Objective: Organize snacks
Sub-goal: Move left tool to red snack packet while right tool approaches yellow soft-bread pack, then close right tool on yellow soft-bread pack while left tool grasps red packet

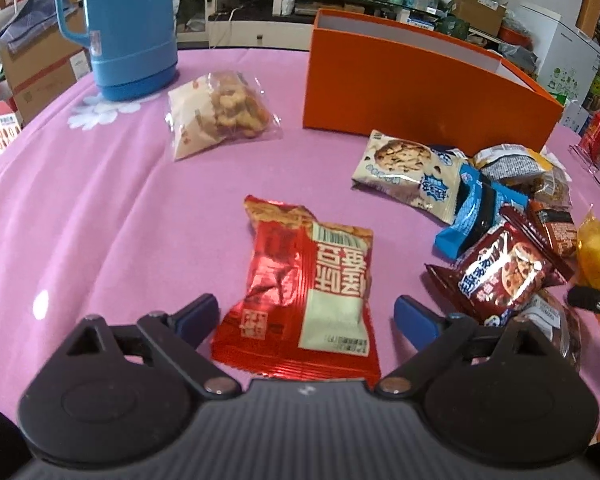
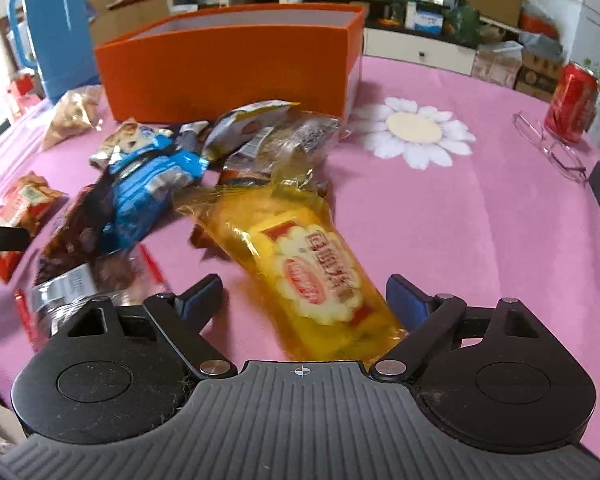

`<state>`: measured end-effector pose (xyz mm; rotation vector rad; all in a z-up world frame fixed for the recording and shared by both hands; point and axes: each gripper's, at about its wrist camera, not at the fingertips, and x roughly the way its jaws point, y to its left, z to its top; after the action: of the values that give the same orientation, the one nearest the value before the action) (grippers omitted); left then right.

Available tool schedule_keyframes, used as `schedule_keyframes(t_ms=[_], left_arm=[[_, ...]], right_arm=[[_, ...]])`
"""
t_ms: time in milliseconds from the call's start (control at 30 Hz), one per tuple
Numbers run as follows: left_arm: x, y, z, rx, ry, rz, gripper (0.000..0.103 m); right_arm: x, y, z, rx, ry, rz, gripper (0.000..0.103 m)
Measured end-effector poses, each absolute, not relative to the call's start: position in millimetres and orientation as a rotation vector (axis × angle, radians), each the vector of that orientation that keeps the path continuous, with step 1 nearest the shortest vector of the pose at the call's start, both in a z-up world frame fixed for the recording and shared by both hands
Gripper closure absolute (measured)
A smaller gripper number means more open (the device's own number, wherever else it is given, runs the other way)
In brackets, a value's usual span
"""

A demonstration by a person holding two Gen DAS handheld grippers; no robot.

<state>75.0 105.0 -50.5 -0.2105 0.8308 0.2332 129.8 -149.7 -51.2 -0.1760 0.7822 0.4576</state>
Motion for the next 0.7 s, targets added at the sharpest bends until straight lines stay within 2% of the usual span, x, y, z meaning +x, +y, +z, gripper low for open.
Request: schedule_keyframes(t_ms=[133, 367, 467, 567, 700], left_arm=[[72.6, 108.9, -49.9, -0.213, 0.821, 0.246, 0.005], [77.3, 112.1, -52.4, -0.225, 0.821, 0.252, 0.005], [79.3, 109.3, -55.1, -0.189, 0.819, 0.266, 0.005], [80.9, 105.4, -56.9, -0.153, 0.822, 0.277, 0.005], [81.3, 102.3, -58.2, -0.136, 0.822, 0.284, 0.005]], right_arm=[[109.4, -157.1, -46.9, -0.055, 0.804, 0.542, 0.026], [118.6, -141.7, -48.9, -0.133, 0.776, 0.487, 0.026], [123.8, -133.6, -52.9, -0.178, 0.767, 0.467, 0.022], [127.4, -132.9, -57.3, -0.189, 0.767, 0.442, 0.010], [123.7, -137.2, -57.8, -0.192, 0.748, 0.452, 0.010]])
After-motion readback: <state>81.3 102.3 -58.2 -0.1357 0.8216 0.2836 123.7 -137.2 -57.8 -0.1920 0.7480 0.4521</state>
